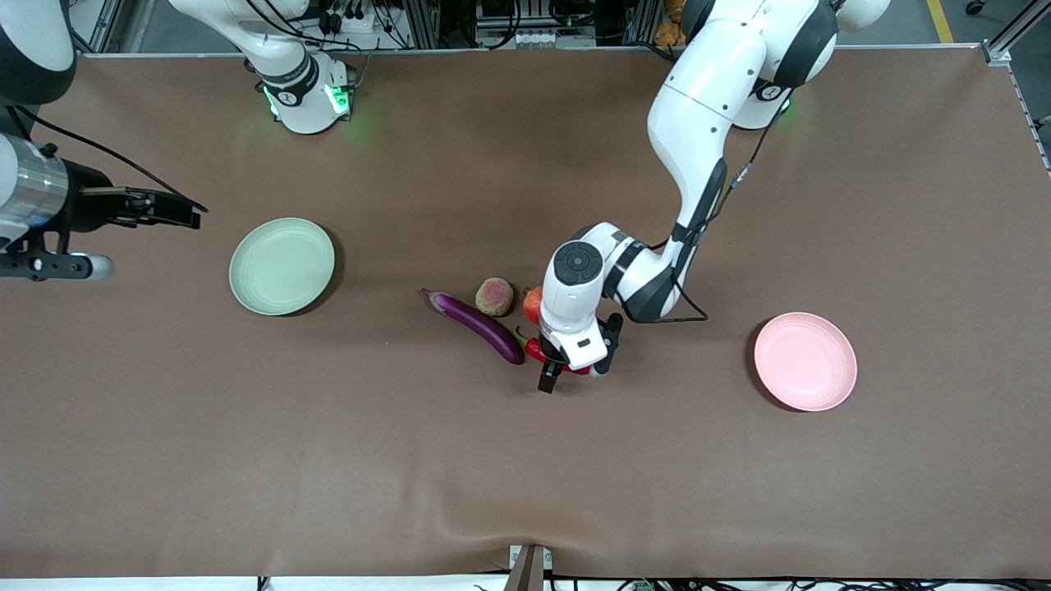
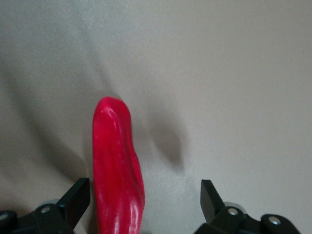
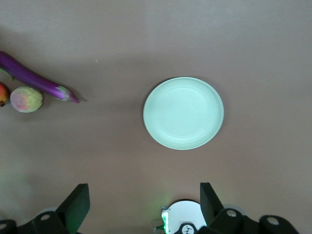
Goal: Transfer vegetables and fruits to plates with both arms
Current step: 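Lift the chili with the left gripper while the right gripper reaches the peach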
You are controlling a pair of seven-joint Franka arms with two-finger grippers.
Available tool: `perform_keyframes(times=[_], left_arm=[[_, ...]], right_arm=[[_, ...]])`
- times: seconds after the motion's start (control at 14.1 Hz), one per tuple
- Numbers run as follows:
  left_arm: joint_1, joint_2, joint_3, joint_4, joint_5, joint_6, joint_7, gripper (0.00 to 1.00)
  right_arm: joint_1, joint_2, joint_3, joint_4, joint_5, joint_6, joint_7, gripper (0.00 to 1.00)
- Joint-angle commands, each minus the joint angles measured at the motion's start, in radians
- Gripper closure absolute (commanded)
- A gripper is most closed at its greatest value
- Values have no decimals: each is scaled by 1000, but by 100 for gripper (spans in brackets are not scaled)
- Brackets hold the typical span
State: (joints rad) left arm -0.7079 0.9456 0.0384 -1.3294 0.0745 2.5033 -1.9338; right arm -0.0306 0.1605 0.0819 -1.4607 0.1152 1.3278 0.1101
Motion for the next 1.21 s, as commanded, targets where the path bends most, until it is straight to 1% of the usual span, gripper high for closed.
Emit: perform_keyframes(times=[0.0, 0.28, 0.36, 0.5, 0.57, 0.71, 0.93, 1.14], left_arm=[[-19, 16, 1, 18, 19, 3, 45, 0], [-25, 16, 1, 13, 22, -3, 45, 0], [-25, 16, 1, 12, 22, -4, 45, 15], [-25, 16, 1, 12, 22, -9, 44, 76], [-27, 13, 1, 12, 21, -12, 42, 100], [-28, 4, 3, 13, 22, -69, 42, 100], [-21, -27, 11, 15, 22, -107, 47, 100], [2, -92, 14, 15, 22, -168, 123, 100]], right_arm=[[15, 53, 4, 19, 67, -2, 55, 0], [17, 68, 4, 20, 159, 14, 175, 0], [20, 68, 4, 19, 190, 22, 215, 0], [52, 70, 4, 19, 205, 31, 310, 0], [67, 70, 4, 19, 205, 33, 354, 0], [90, 70, 4, 20, 207, 40, 414, 0], [150, 70, 4, 17, 205, 62, 494, 0], [253, 86, 6, 14, 205, 117, 682, 0]])
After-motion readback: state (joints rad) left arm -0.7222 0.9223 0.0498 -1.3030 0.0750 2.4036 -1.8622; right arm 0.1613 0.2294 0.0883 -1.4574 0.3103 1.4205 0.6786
